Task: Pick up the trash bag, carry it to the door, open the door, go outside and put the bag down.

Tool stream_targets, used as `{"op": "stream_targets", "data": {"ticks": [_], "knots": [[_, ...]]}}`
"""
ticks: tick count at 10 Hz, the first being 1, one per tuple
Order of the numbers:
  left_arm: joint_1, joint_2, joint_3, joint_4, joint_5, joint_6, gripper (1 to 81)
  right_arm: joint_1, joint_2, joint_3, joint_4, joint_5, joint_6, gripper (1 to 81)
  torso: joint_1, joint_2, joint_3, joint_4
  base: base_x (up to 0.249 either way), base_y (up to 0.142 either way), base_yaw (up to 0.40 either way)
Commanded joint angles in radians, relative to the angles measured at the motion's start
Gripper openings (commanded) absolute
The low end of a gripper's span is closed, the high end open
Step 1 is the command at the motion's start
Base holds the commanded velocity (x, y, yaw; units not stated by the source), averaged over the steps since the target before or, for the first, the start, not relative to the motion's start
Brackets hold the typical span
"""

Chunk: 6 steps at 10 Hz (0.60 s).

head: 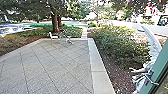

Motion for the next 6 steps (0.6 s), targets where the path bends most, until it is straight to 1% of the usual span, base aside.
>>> {"op": "stream_targets", "data": {"ticks": [1, 6], "knots": [[-0.025, 0.004, 0.008, 0.0, 0.059, 0.003, 1.0, 0.018, 0.011, 0.005, -0.007, -0.051, -0.001, 81.1, 0.0, 0.0, 0.0, 0.0, 0.111, 0.0, 0.0], [-0.025, 0.004, 0.008, -0.001, 0.059, 0.004, 1.0, 0.018, 0.01, 0.005, -0.007, -0.049, -0.001, 81.1, -0.001, 0.0, 0.0, 0.0, 0.111, 0.0, 0.0]]}}
